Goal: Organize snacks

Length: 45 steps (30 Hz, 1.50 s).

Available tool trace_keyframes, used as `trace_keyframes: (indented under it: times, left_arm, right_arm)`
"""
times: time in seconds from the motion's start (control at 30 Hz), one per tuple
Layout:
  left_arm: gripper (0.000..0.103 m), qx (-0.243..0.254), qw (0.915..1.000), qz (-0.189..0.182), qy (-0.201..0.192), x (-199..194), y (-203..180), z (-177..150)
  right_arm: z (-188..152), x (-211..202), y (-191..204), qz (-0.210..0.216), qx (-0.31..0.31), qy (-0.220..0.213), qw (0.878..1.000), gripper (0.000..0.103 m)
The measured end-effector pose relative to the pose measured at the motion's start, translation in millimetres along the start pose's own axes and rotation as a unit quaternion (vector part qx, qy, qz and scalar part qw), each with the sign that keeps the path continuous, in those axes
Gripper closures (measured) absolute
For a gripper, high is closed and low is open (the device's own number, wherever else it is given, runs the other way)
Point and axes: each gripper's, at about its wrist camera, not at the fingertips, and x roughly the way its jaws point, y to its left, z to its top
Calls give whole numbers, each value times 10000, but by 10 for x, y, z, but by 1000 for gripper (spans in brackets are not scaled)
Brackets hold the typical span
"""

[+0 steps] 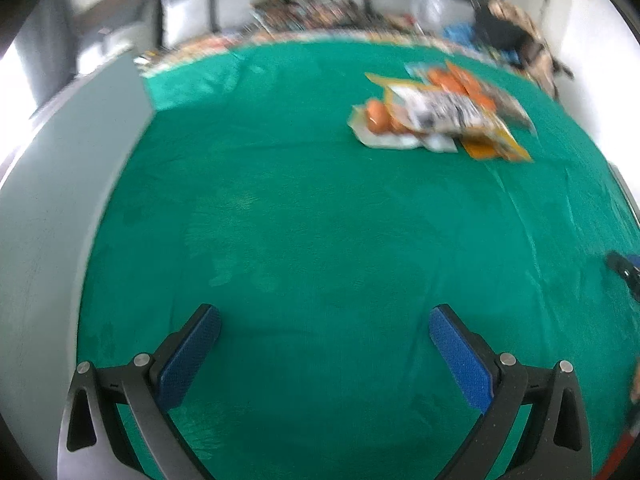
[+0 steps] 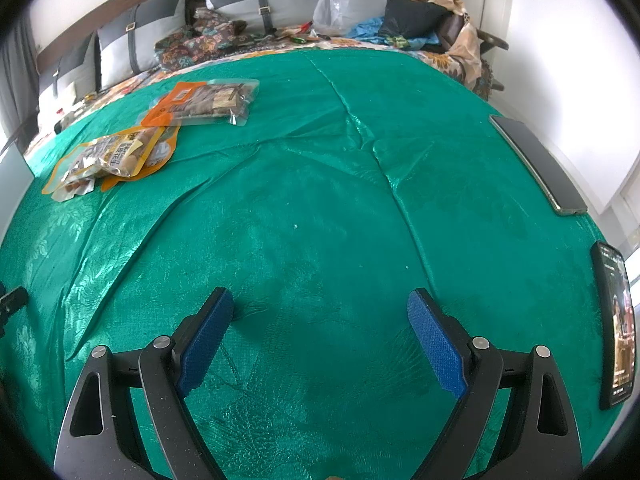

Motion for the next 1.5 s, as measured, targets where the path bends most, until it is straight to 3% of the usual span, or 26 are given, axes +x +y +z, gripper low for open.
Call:
trace_keyframes:
  times: [0.07, 0.17, 0.23, 0.27, 0.37, 0.43, 0.5, 0.57, 0.67, 0.7, 0.8, 0.93, 1.03, 1.1, 1.23, 1.37, 1.43, 1.5]
  left_arm:
    - [1, 306, 9991, -296, 4, -41, -98, 193]
    - [1, 1424, 9873, -699, 48, -114, -459, 606]
    - [1, 2590, 9642, -514, 238, -68, -820, 873]
    - [1, 3174, 9477, -195, 272, -13, -1005, 995]
    - [1, 4184, 9069, 74, 487, 182, -1356, 1231]
    - [1, 4571, 8870, 33, 644, 324, -1485, 1336]
    - [1, 4795, 8742, 114, 754, 508, -1597, 1437]
    - [1, 4687, 8789, 171, 874, 680, -1615, 1544]
    - [0, 4082, 9038, -167, 1271, 941, -1565, 1721]
    - [12, 3759, 9150, -511, 1375, 961, -1518, 1790]
    - [42, 3422, 9249, -1071, 1266, 843, -1448, 1828]
    - [46, 3076, 9355, -1286, 1173, 647, -1329, 1665]
    - [51, 2471, 9541, -1240, 1151, 457, -1158, 1419]
    - [51, 1838, 9695, -1103, 1188, 317, -958, 1121]
    - [51, 734, 9847, -1061, 1170, -19, -563, 471]
    - [50, 10, 9951, -491, 863, -320, -230, -33]
    - [43, -256, 9973, -255, 633, -367, -125, -165]
    - [22, -393, 9967, -419, 580, -279, -91, -204]
  right_arm:
    - [0, 1, 0, -1, 0, 0, 10000, 11]
    - [-1, 1, 1, 0, 0, 0, 10000, 11]
    - [-1, 1, 1, 1, 2, 0, 10000, 11]
    - [-1, 1, 1, 2, 2, -1, 10000, 11]
    - [-1, 2, 3, 0, 2, 0, 10000, 11]
    - [-1, 3, 4, 0, 2, 0, 10000, 11]
    - [0, 4, 7, 1, 2, 0, 10000, 11]
    - [-2, 4, 5, 0, 2, 0, 10000, 11]
    - [-2, 5, 8, 1, 2, -1, 10000, 11]
    - [-3, 5, 6, 1, 2, 0, 10000, 11]
    - [-4, 6, 6, 0, 3, -2, 10000, 11]
    - [-2, 16, 24, -3, 3, 0, 10000, 11]
    - [-2, 16, 24, -2, 3, 0, 10000, 11]
    - [-1, 18, 28, -2, 3, 0, 10000, 11]
    - [-1, 19, 28, -2, 3, 0, 10000, 11]
    - [-1, 18, 26, -3, 2, 1, 10000, 11]
    - [-2, 19, 25, -3, 2, 1, 10000, 11]
    - [-2, 20, 26, -4, 2, 1, 10000, 11]
